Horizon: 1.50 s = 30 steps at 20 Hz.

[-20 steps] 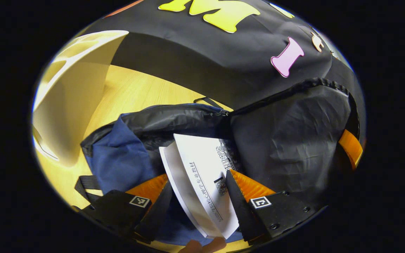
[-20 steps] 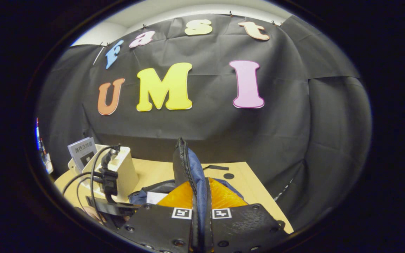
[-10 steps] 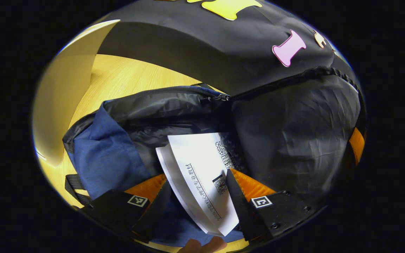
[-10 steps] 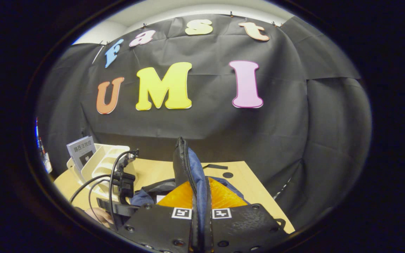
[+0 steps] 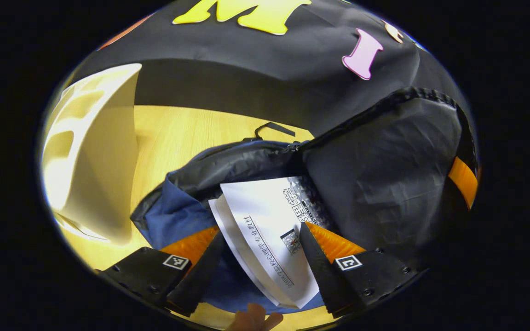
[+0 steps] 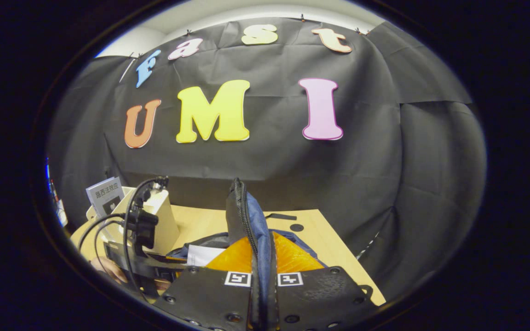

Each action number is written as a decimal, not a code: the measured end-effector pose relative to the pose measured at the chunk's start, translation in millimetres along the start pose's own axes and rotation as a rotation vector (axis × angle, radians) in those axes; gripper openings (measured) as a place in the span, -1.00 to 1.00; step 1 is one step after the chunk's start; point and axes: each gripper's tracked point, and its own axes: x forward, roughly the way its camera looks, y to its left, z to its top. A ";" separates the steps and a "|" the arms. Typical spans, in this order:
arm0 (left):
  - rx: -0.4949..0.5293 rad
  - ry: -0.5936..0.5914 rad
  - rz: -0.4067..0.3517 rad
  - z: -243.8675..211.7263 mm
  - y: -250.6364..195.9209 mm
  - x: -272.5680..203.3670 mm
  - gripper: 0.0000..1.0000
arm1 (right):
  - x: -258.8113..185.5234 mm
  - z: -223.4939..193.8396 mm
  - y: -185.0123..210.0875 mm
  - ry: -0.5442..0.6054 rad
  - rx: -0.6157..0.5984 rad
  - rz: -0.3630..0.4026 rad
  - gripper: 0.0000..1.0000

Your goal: Open the schoolbag, grab two books from the bookshelf and put them into the schoolbag.

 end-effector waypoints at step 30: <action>0.254 -0.421 0.455 138.3 144.8 -294.3 0.96 | -1.4 -5.2 26.7 0.009 -0.028 -0.049 -0.87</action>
